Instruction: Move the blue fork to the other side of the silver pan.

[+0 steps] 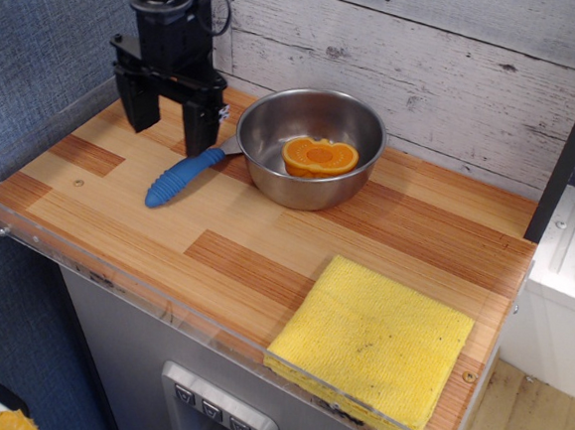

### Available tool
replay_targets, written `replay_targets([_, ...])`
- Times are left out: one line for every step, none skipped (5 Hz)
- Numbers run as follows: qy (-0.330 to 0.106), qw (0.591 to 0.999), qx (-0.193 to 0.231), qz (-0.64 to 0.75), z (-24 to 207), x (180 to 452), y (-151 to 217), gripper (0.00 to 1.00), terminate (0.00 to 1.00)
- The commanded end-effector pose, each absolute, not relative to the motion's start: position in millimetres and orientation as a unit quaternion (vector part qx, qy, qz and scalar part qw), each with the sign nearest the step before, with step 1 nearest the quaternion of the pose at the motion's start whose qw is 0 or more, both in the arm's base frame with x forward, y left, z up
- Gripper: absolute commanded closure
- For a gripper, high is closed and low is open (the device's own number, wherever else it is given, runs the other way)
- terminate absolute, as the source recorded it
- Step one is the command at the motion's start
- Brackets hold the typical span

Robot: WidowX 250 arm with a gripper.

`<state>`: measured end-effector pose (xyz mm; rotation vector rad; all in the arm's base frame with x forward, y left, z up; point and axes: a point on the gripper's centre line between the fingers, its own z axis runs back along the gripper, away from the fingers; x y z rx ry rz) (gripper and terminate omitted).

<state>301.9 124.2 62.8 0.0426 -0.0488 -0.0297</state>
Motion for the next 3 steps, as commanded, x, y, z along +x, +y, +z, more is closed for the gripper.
replay_targets([-0.042,0.998,0.033,0.015,58,306,147,0.00,0.00])
replay_targets([-0.044,0.999,0.026,0.012,50,309,144,0.00,0.00])
replay_targets([-0.039,0.999,0.020,0.018,42,309,147,0.00,0.00])
